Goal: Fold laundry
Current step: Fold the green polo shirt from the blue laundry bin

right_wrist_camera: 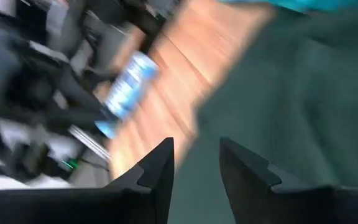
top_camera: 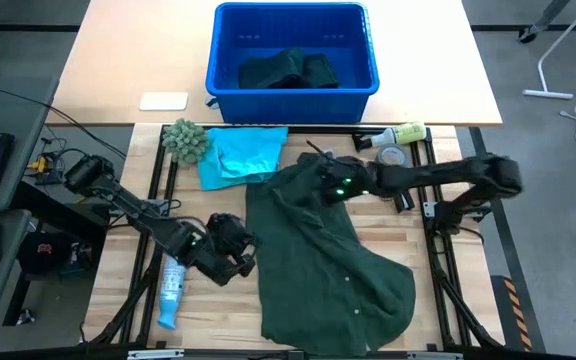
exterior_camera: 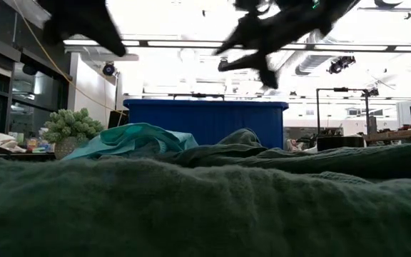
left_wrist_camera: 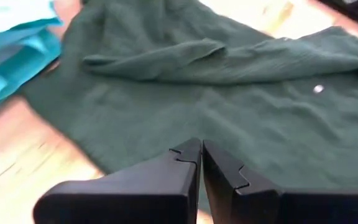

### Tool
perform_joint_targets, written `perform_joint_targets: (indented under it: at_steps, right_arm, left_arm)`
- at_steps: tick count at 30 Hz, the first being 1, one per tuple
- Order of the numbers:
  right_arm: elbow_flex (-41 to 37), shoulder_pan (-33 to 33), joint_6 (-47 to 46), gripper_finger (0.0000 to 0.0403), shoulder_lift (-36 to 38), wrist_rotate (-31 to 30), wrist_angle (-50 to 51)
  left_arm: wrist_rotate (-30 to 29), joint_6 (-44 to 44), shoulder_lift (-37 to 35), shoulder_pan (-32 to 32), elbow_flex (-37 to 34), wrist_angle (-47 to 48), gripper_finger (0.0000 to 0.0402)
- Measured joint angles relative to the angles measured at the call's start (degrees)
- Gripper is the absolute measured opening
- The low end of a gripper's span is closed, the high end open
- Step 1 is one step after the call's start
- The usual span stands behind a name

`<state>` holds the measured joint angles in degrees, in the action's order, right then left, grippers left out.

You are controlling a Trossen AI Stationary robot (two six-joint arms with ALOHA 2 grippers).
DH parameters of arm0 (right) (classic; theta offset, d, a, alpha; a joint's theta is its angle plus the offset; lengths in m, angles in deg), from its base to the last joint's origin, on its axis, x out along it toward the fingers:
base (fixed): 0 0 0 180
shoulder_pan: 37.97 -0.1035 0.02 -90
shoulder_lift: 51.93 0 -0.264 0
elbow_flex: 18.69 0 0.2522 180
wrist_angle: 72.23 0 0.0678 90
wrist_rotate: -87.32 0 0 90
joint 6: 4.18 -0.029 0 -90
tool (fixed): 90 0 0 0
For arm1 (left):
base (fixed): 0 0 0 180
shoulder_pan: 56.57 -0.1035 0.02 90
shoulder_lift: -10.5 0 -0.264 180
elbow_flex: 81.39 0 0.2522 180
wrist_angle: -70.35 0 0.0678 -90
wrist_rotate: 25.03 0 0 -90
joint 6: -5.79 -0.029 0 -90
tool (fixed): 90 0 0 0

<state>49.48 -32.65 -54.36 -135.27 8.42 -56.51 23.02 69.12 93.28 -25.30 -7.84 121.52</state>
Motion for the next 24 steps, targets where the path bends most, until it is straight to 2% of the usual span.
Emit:
perform_joint_targets:
  at_steps: [3,10,15,18,24]
  right_arm:
    - [0.0,-2.5,1.2,0.011,8.0,-4.1,16.0]
    - [0.0,-12.3,-6.5,0.011,25.6,-14.1,43.1]
    - [0.0,-21.6,-17.5,0.011,35.0,-20.9,54.7]
    - [0.0,-26.4,-23.0,0.011,37.8,-24.7,58.5]
    - [0.0,-31.3,-25.9,0.011,37.8,-27.1,61.3]
  left_arm:
    - [7.0,-8.7,0.8,-5.6,0.0,-6.3,0.0006]
    - [33.9,-29.9,6.8,-20.8,0.7,-28.2,0.0068]
    - [48.4,-41.6,14.8,-27.4,8.2,-28.0,0.0138]
    - [51.3,-50.0,20.4,-29.4,15.5,-22.5,0.0177]
    - [49.8,-62.8,31.6,-32.9,29.4,-7.6,0.0219]
